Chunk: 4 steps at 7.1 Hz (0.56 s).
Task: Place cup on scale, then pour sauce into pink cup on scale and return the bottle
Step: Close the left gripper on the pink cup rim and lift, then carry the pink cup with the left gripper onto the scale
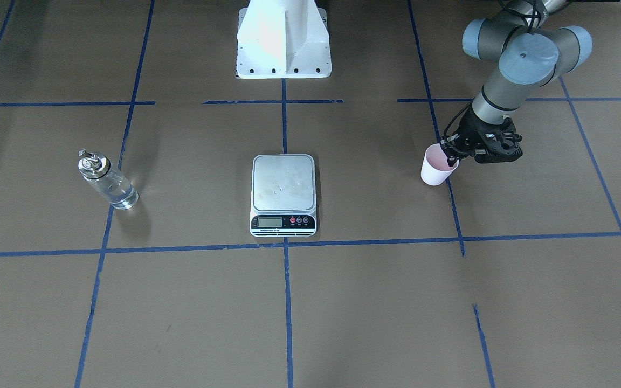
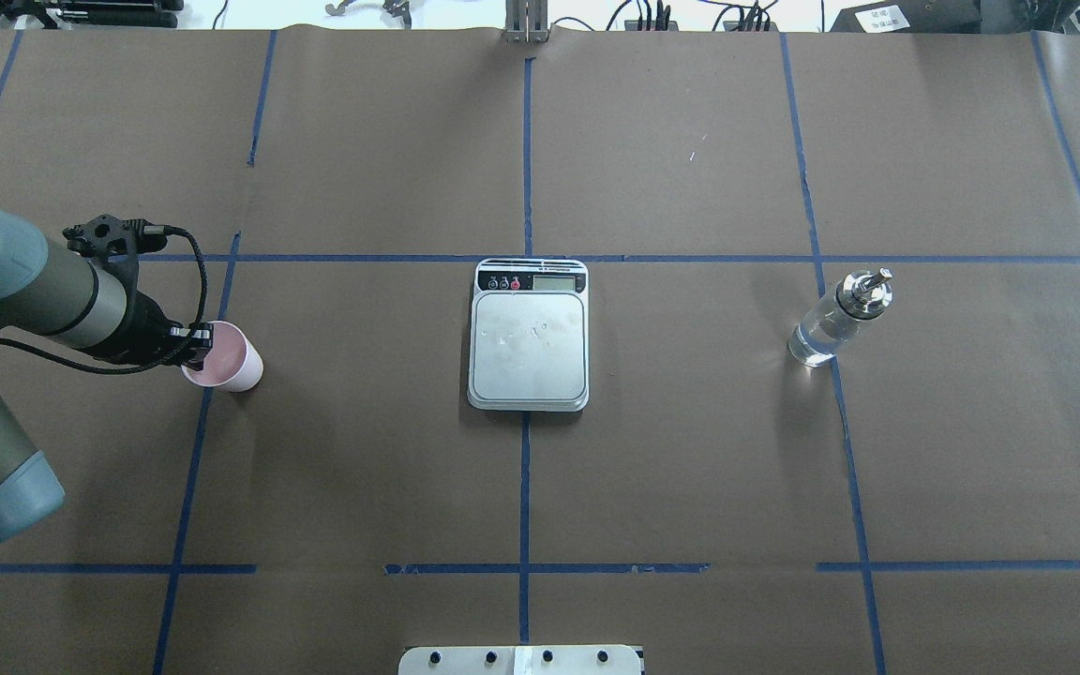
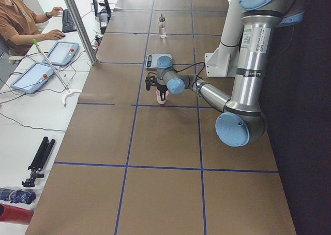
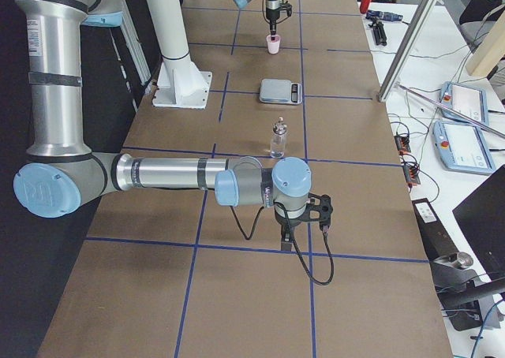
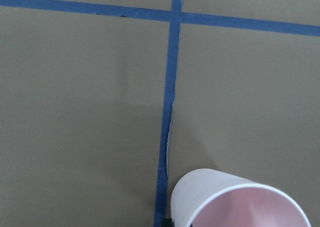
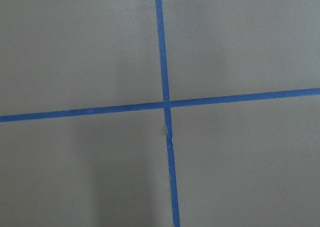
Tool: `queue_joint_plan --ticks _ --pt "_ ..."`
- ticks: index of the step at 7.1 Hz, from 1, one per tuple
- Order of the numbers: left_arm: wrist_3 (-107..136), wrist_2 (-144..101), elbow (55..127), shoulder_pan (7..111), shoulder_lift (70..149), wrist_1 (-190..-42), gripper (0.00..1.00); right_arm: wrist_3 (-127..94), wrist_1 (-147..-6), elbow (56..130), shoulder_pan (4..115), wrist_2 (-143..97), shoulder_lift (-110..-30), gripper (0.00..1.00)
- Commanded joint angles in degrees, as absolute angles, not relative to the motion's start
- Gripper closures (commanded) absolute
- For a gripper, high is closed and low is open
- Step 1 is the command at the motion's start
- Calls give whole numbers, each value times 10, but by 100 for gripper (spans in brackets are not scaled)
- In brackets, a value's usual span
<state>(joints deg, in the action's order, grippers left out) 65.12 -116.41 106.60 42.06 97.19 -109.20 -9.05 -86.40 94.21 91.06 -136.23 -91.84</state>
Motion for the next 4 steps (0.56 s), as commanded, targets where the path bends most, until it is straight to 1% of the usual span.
queue_joint_plan --ticks 1,2,3,4 --pt "662 -1170 1141 421 976 -1011 100 -91 -864 947 911 -1363 -920 0" --pt "661 -1170 1192 422 1014 -904 100 -91 -864 952 911 -1364 -920 0" --pt "661 -1170 1204 423 1094 -793 100 -91 -865 959 911 -1366 -916 0" --pt "667 -1178 1197 424 1159 -735 100 -92 -871 978 911 -1364 -902 0"
